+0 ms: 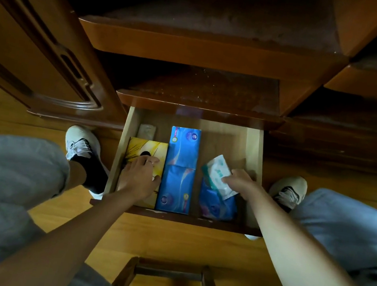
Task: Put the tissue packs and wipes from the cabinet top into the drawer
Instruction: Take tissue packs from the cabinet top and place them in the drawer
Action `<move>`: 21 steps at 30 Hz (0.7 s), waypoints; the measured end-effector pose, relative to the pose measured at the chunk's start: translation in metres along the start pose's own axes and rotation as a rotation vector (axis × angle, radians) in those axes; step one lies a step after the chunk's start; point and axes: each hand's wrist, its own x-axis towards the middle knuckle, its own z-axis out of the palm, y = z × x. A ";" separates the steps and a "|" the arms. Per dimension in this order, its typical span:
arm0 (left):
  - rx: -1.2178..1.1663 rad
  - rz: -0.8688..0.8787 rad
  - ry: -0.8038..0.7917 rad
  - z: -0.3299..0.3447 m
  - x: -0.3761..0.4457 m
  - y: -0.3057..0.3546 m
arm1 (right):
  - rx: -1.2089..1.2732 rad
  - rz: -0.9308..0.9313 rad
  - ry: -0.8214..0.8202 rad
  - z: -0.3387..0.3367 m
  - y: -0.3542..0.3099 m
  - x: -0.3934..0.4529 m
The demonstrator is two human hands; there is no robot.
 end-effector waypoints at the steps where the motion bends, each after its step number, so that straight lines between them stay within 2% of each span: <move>1: -0.001 -0.007 0.000 0.000 0.000 0.001 | -0.002 0.006 0.022 0.001 0.002 -0.001; 5: 0.018 -0.010 0.013 -0.002 -0.001 0.006 | 0.122 -0.045 0.071 0.002 0.004 -0.005; 9: 0.021 0.171 0.169 -0.003 0.002 0.023 | 0.319 -0.203 0.137 -0.013 -0.011 -0.019; 10: -0.066 0.187 0.114 -0.004 0.003 0.032 | 0.358 -0.235 0.114 -0.018 -0.014 -0.023; 13: -0.517 0.067 -0.268 -0.007 0.001 0.064 | 0.528 -0.277 -0.050 -0.024 -0.019 -0.033; 15: -0.731 0.025 -0.381 0.004 0.002 0.070 | 0.635 -0.263 -0.208 -0.018 -0.018 -0.039; 17: -0.776 -0.014 -0.295 0.012 0.003 0.065 | 0.625 -0.272 -0.306 -0.007 -0.014 -0.040; 18: -0.758 -0.050 -0.231 0.012 0.005 0.059 | 0.582 -0.281 -0.283 -0.002 -0.013 -0.039; 21: -0.538 -0.110 -0.137 0.002 0.010 0.035 | 0.404 -0.261 -0.039 0.004 -0.009 -0.034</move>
